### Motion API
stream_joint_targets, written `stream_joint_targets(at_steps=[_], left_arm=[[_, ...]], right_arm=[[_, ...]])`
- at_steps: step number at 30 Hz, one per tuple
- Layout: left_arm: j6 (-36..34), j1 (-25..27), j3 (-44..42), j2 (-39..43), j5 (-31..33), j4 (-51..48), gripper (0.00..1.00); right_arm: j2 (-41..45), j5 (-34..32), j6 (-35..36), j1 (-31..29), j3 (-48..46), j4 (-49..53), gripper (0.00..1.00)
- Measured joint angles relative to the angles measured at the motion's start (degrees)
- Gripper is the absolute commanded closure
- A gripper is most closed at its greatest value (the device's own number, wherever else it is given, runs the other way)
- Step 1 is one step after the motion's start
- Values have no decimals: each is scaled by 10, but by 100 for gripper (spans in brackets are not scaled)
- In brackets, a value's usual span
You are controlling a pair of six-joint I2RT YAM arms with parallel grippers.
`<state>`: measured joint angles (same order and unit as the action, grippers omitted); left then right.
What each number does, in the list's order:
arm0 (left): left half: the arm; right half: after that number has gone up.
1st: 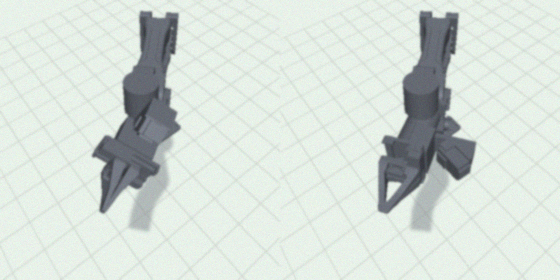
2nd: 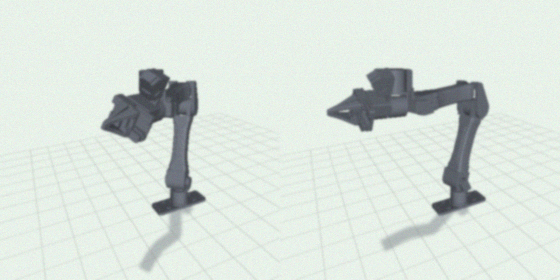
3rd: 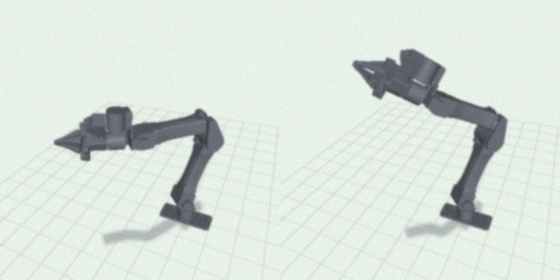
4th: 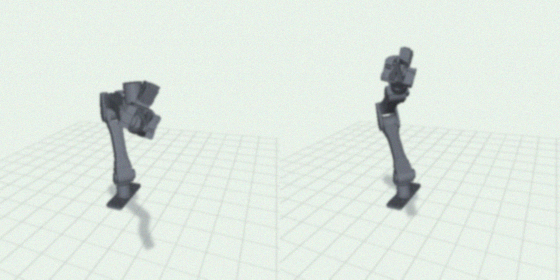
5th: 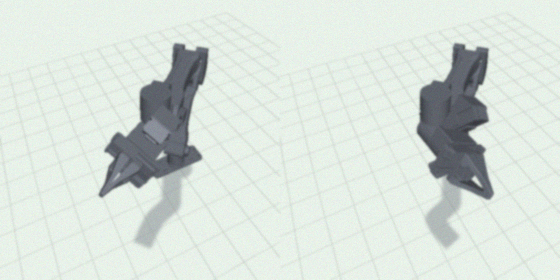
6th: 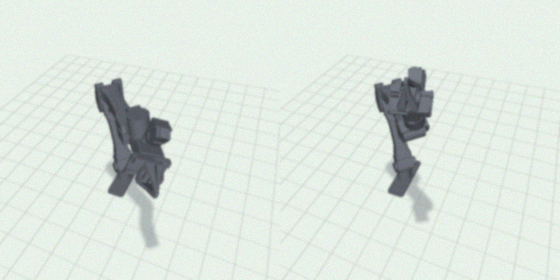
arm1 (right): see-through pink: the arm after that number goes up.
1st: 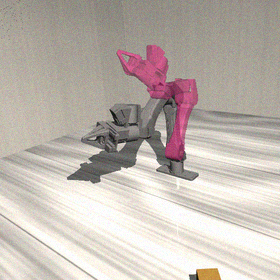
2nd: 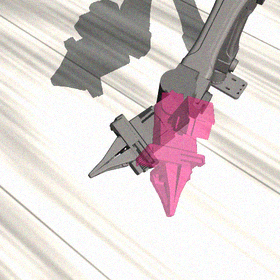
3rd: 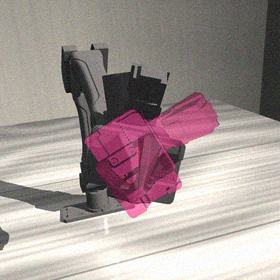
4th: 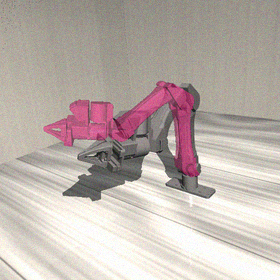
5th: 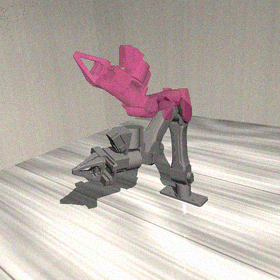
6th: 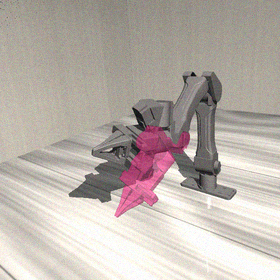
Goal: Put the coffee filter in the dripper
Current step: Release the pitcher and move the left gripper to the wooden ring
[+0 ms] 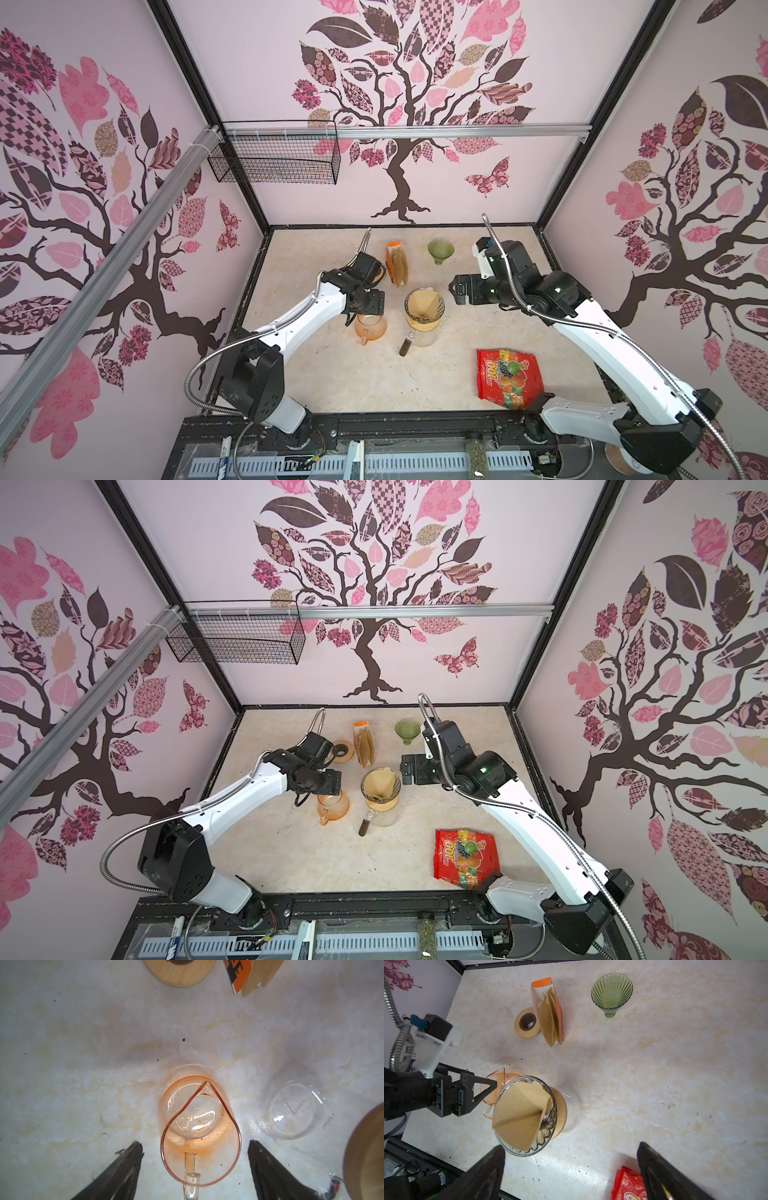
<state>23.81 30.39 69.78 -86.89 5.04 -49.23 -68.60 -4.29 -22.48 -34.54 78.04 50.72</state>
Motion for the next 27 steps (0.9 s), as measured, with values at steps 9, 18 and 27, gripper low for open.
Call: stream_joint_targets(at_steps=[9, 18, 27], left_arm=[[57, -146, 4, 43, -133, 65, 18], [157, -234, 5, -72, -282, 214, 29], [221, -262, 12, -240, -362, 327, 36]], right_arm=[[25, 6, 1, 0, 0, -5, 0], [51, 14, 2, 0, 0, -8, 0], [68, 17, 2, 0, 0, -7, 0]])
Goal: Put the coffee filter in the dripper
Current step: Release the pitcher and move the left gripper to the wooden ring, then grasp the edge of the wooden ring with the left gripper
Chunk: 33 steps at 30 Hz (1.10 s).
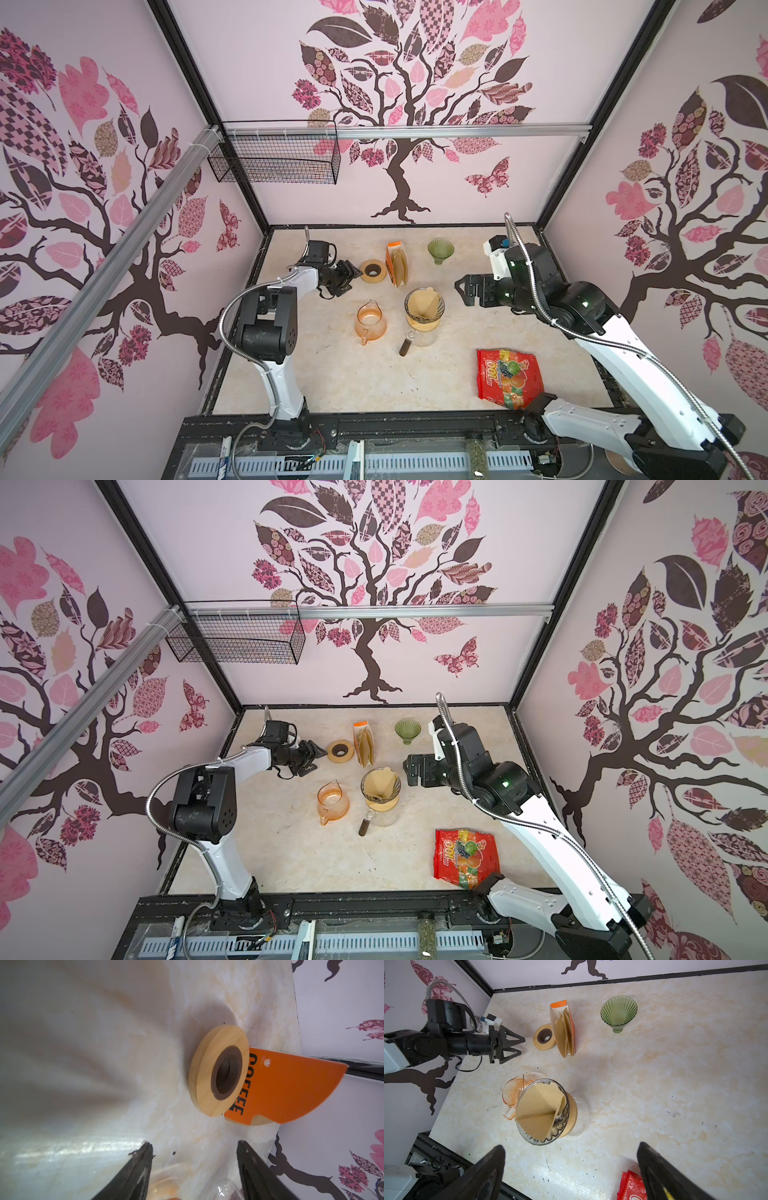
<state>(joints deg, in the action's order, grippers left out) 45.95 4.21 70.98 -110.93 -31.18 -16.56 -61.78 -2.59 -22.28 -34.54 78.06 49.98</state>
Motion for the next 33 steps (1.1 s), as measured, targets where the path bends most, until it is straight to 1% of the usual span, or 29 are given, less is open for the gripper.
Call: stream_joint_targets(at_steps=[8, 10, 12, 16, 26, 33], left_arm=[[49, -1, 2, -77, -53, 131, 44], [58, -1, 2, -85, -61, 157, 45], [66, -1, 2, -92, -64, 177, 49], [77, -1, 3, -105, -74, 208, 54], [111, -1, 2, -127, -82, 269, 71], [128, -1, 2, -127, -89, 294, 77]], right_arm=[[26, -7, -2, 0, 0, 4, 0], [26, -8, -2, 0, -2, 4, 0], [26, -8, -2, 0, -3, 4, 0], [26, -9, -2, 0, -6, 7, 0], [24, -9, -2, 0, -6, 12, 0], [23, -9, -2, 0, -6, 13, 0]])
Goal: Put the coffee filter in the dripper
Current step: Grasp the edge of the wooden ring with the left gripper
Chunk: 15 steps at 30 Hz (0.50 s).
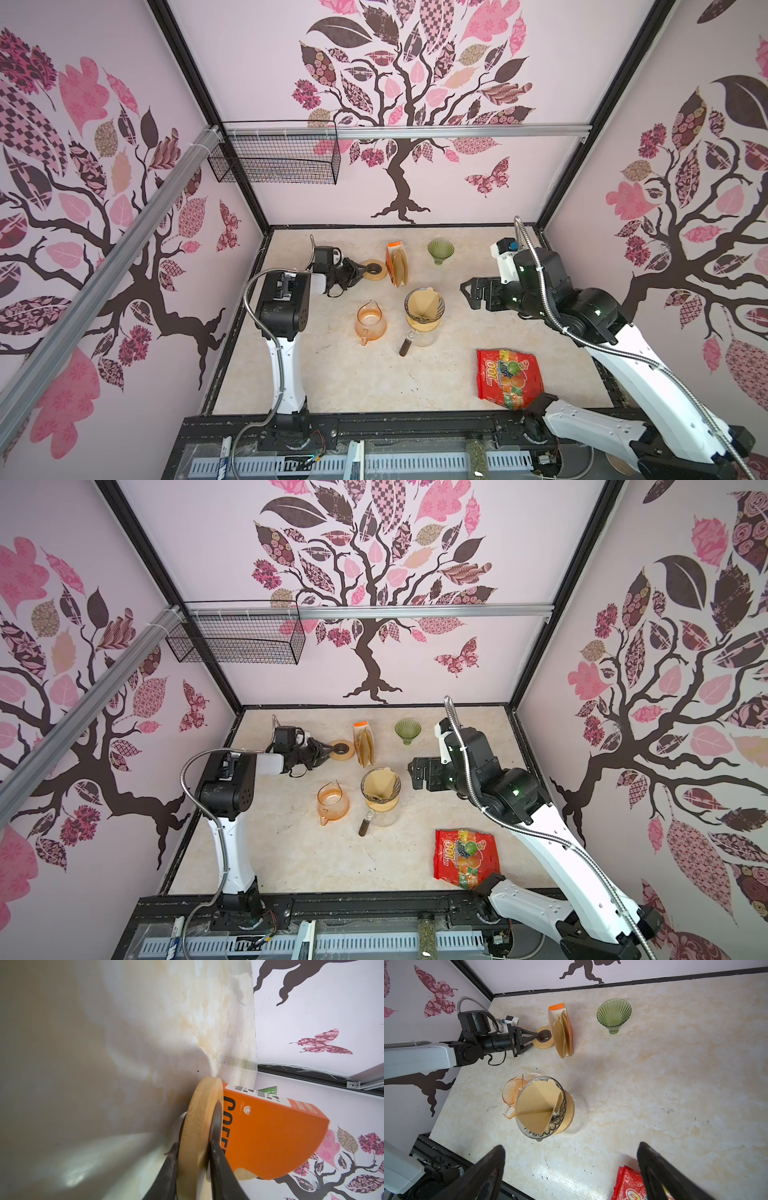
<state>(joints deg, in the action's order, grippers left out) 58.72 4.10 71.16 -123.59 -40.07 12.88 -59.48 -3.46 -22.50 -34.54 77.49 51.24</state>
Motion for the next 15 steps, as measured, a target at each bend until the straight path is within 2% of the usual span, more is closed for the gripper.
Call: stream_joint_targets(at_steps=[3, 15], left_arm=[[9, 0, 0, 0, -3, 11, 79], [31, -2, 0, 0, -5, 20, 77]], right_arm=[[0, 0, 0, 0, -2, 0, 0], [2, 0, -5, 0, -23, 2, 0]])
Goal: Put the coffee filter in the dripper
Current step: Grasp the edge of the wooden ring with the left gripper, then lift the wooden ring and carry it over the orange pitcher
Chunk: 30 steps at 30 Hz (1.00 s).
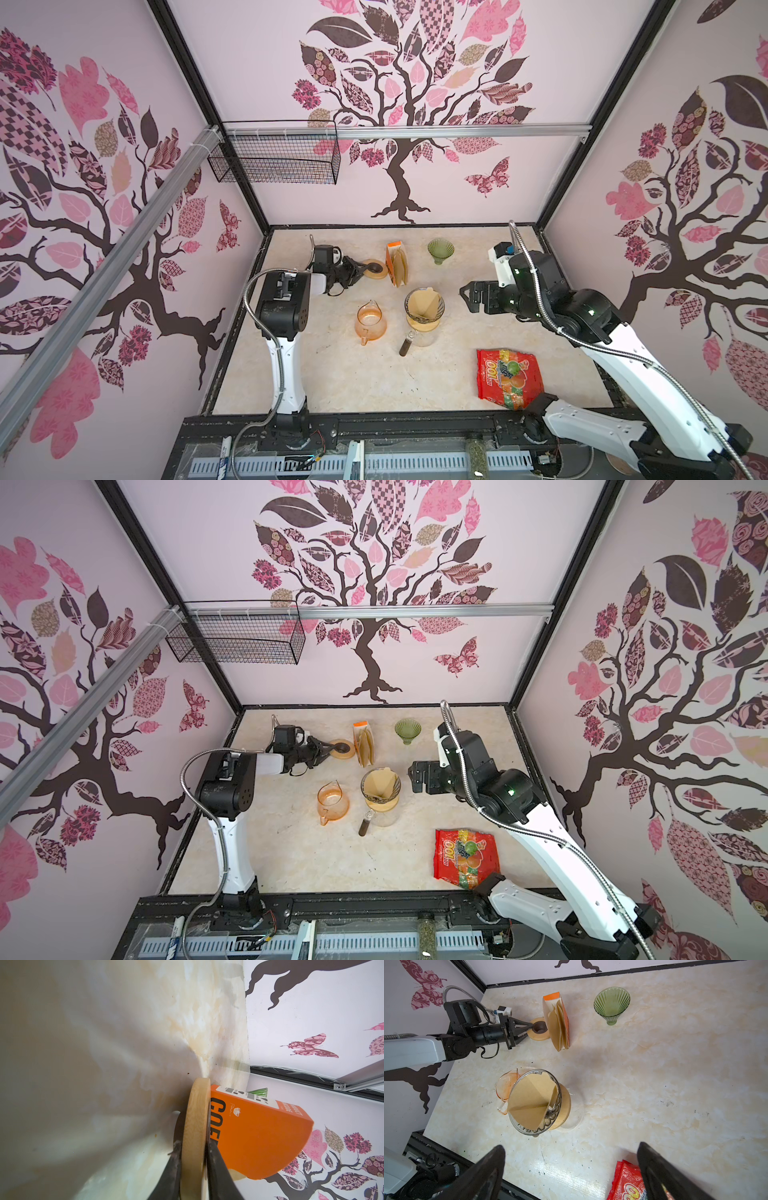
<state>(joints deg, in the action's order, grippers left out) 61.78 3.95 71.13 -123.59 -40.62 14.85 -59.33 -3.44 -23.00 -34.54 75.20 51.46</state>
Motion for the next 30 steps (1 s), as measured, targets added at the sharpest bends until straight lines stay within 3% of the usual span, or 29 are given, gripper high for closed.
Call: stream_joint_targets(at_steps=[7, 23, 30], left_arm=[[9, -5, -7, 0, 0, 5, 76], [32, -10, -17, 4, -12, 36, 91], [79, -31, -55, 43, -18, 57, 94]], right_arm=[[1, 0, -2, 0, -5, -1, 0], [1, 0, -6, 0, -7, -1, 0], [1, 3, -6, 0, -7, -3, 0]])
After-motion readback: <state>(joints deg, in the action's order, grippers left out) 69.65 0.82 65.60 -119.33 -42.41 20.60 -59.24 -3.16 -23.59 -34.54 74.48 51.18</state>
